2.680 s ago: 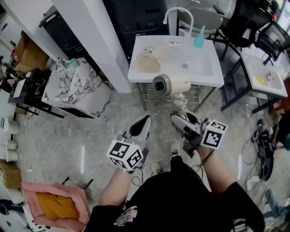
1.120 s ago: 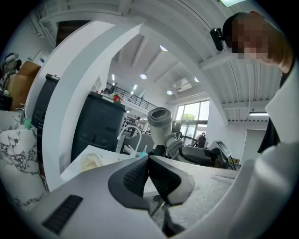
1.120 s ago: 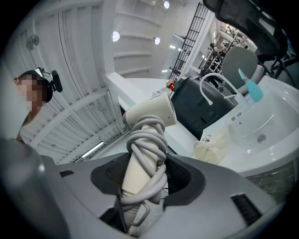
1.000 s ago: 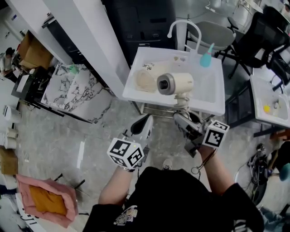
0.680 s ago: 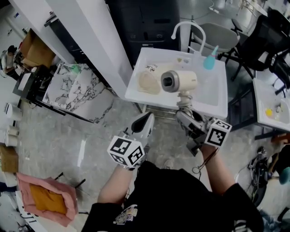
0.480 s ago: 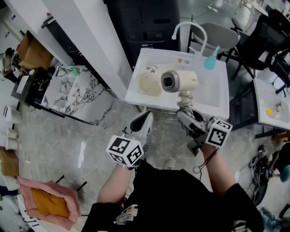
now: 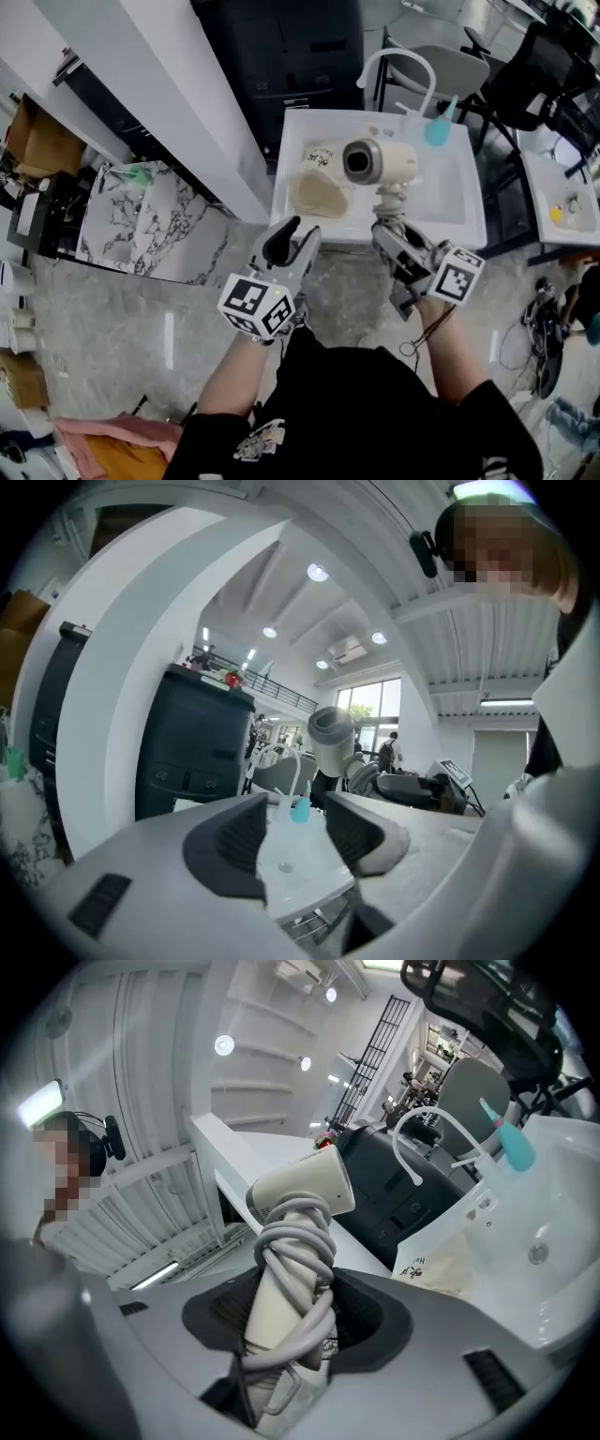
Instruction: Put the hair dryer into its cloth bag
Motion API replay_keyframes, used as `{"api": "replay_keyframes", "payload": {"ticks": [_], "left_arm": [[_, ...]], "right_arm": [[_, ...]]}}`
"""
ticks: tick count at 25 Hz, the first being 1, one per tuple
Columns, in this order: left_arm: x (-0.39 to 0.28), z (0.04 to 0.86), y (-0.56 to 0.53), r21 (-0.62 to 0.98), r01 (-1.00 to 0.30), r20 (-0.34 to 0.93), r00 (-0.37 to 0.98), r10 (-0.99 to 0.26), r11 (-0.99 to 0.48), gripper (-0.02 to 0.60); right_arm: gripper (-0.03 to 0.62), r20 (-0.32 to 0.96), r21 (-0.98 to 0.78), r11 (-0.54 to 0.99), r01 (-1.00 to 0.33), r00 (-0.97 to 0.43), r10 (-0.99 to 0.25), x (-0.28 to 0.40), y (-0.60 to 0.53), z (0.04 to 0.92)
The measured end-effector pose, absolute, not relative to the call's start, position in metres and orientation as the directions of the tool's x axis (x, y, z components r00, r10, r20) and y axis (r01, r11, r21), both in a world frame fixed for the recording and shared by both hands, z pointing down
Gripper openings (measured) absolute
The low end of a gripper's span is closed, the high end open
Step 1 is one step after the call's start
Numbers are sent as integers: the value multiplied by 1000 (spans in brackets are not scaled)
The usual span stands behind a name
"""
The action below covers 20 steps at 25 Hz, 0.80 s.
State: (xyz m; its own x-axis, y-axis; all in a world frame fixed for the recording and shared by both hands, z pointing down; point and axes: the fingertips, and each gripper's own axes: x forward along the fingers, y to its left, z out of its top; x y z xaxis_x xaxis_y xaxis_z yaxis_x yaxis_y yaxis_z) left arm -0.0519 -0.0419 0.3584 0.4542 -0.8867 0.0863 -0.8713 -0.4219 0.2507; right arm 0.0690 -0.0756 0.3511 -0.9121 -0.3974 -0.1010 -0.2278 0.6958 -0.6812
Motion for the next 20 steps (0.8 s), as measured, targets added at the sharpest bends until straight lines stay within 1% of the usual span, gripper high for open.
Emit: {"api": "replay_keyframes", "payload": {"ticks": [1, 2, 12, 20], "left_arm": [[-59, 358, -49, 226, -874, 97, 460, -882, -431, 218], [-66, 358, -56, 205, -875, 107, 465, -879, -438, 229], [-120, 363, -106, 123, -842, 140, 538, -831, -525, 265], [-147, 375, -137, 54, -793, 185, 605, -774, -607, 282]], "right_arm": [[216, -100, -681, 693, -237, -907, -408, 62, -80, 350], [216, -98, -680, 691, -246, -903, -418, 56, -85, 349], [218, -90, -677, 664, -318, -859, -504, 8, -119, 344], [218, -86, -677, 632, -377, -813, -576, -18, -137, 347]]}}
